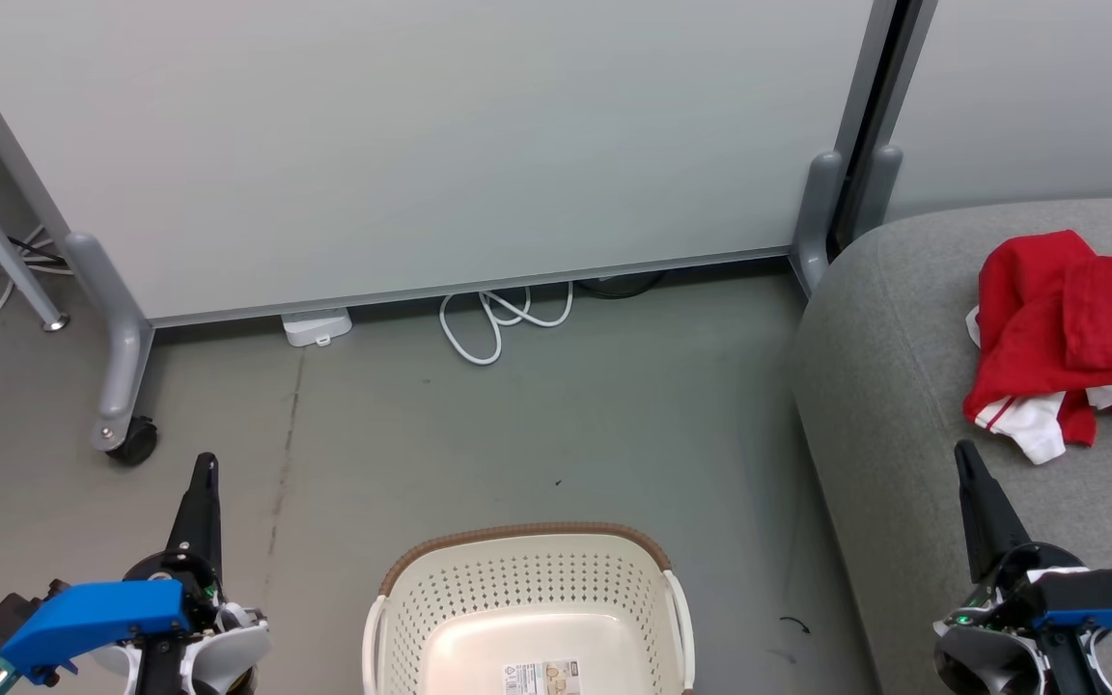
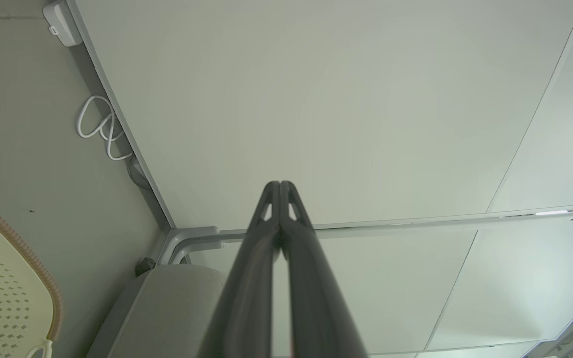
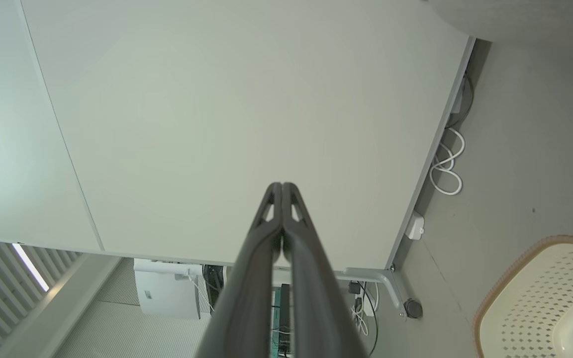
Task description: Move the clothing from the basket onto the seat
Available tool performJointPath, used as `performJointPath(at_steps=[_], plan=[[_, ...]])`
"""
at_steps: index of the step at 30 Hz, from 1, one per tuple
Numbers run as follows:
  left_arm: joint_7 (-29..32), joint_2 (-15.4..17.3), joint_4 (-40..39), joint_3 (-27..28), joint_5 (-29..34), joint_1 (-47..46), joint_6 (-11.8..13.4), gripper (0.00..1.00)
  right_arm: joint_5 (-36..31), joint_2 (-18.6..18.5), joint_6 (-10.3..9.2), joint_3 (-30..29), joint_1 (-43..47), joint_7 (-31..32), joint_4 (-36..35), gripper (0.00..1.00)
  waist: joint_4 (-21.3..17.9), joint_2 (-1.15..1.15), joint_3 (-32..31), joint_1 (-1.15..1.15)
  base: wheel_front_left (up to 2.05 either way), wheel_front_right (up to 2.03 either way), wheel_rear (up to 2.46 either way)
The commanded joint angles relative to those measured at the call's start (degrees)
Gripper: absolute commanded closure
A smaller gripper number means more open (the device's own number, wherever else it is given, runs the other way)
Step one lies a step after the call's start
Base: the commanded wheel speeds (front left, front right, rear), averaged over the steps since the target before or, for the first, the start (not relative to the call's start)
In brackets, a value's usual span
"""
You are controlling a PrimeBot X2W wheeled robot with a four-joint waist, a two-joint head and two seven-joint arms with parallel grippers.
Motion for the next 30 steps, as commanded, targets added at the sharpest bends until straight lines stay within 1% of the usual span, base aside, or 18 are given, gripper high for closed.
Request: performJointPath(at_steps=[1, 8, 30], plan=[[0.4, -0.1, -0.3, 0.2, -1.3, -0.8, -0.6, 1.0, 1.5, -0.3, 0.04, -0.2, -0.7, 0.5, 0.1, 1.0, 0.0, 0.0, 0.0, 0.0, 0.0, 0.0, 0.0], [1.0, -0.1, -0.3, 0.5, -3.6, -1.0, -0.6, 1.0, 3.9, -0.3, 0.04, -0.2, -0.9, 1.0, 0.2, 1.0, -0.1, 0.0, 0.0, 0.0, 0.0, 0.0, 0.0], [1.0, -0.1, -0.3, 0.5, -3.4, -0.9, -0.6, 1.0, 3.7, -0.3, 0.04, -0.2, -0.8, 1.0, 0.2, 1.0, -0.1, 0.0, 0.0, 0.0, 0.0, 0.0, 0.0]])
